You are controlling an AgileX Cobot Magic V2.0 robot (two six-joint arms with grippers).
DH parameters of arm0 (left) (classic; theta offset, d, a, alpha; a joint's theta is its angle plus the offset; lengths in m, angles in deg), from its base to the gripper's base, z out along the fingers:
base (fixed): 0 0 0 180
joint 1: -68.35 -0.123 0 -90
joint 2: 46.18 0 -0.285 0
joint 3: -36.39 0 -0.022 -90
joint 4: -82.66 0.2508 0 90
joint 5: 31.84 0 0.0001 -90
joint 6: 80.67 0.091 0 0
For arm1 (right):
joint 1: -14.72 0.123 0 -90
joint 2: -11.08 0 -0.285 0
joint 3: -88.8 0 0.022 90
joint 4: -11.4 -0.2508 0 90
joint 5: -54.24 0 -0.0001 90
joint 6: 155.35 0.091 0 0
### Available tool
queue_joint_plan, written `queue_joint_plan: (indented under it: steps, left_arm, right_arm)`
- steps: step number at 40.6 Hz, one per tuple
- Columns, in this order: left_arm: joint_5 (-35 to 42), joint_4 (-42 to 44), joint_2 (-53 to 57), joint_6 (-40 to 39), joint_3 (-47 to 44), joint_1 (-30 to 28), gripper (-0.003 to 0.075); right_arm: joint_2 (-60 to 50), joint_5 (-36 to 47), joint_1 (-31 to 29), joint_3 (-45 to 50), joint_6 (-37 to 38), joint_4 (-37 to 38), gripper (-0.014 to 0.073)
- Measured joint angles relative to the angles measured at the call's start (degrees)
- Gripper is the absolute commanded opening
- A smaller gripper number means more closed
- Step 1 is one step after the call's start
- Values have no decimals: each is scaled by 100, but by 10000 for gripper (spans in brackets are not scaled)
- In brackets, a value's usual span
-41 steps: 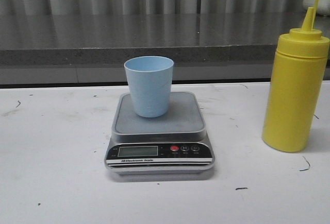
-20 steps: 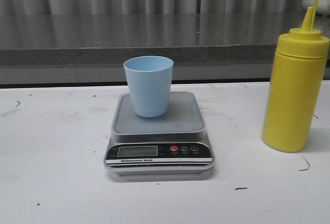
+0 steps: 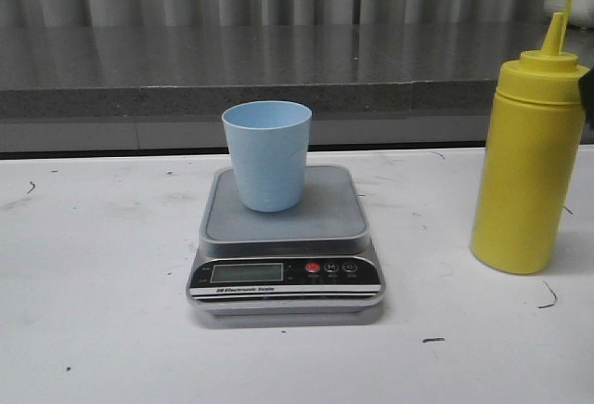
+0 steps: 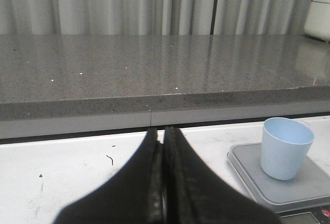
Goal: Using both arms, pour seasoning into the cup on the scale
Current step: 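Move the right gripper to the yellow squeeze bottle and grasp its body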
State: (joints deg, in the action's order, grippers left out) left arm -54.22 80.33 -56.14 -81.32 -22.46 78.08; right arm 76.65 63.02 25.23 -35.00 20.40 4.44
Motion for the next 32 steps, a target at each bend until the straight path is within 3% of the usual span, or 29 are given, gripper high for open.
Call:
queue_joint_plan:
  steps: [13, 32]
  left_arm:
    - [0, 0, 0, 0, 0, 0, -20]
    - [0, 0, 0, 0, 0, 0, -20]
  right_arm:
    - [1148, 1955, 497, 1022, 485, -49, 591]
    - [3930, 4875, 497, 1068, 1038, 81, 591]
